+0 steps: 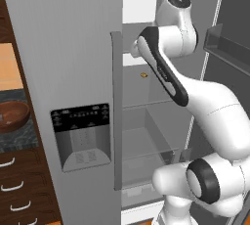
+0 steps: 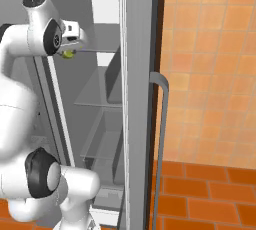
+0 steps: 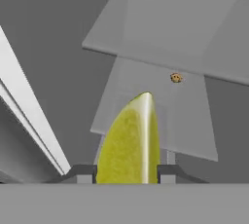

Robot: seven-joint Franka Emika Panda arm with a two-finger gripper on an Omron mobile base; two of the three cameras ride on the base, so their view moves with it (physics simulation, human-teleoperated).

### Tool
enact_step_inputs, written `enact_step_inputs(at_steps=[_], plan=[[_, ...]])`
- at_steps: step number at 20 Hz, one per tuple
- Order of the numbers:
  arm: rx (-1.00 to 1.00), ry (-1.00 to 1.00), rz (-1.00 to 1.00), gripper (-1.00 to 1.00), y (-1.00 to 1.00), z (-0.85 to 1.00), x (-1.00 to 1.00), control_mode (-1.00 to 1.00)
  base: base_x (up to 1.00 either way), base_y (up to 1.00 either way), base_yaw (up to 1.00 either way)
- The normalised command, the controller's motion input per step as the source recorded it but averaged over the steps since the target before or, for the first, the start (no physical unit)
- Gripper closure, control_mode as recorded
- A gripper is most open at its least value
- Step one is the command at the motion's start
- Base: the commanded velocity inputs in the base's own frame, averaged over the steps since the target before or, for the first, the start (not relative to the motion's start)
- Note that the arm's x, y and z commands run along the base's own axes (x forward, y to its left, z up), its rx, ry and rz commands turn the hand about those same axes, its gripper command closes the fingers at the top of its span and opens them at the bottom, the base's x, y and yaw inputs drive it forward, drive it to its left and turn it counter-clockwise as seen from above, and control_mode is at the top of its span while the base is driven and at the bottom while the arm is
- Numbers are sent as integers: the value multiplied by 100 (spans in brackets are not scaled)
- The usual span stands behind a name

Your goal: Grab a lemon wedge from the fridge and one ice cube from the ice bowl, and put them in the glass of lemonade.

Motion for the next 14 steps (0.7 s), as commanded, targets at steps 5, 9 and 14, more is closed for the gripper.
enact_step_inputs(at_steps=[5, 9, 14], plan=[[0, 14, -11, 100, 0, 0, -100, -100, 0, 0, 0], [2, 27, -7, 100, 0, -6, -92, -100, 0, 0, 0], [5, 22, -4, 100, -15, -52, -97, -100, 0, 0, 0]])
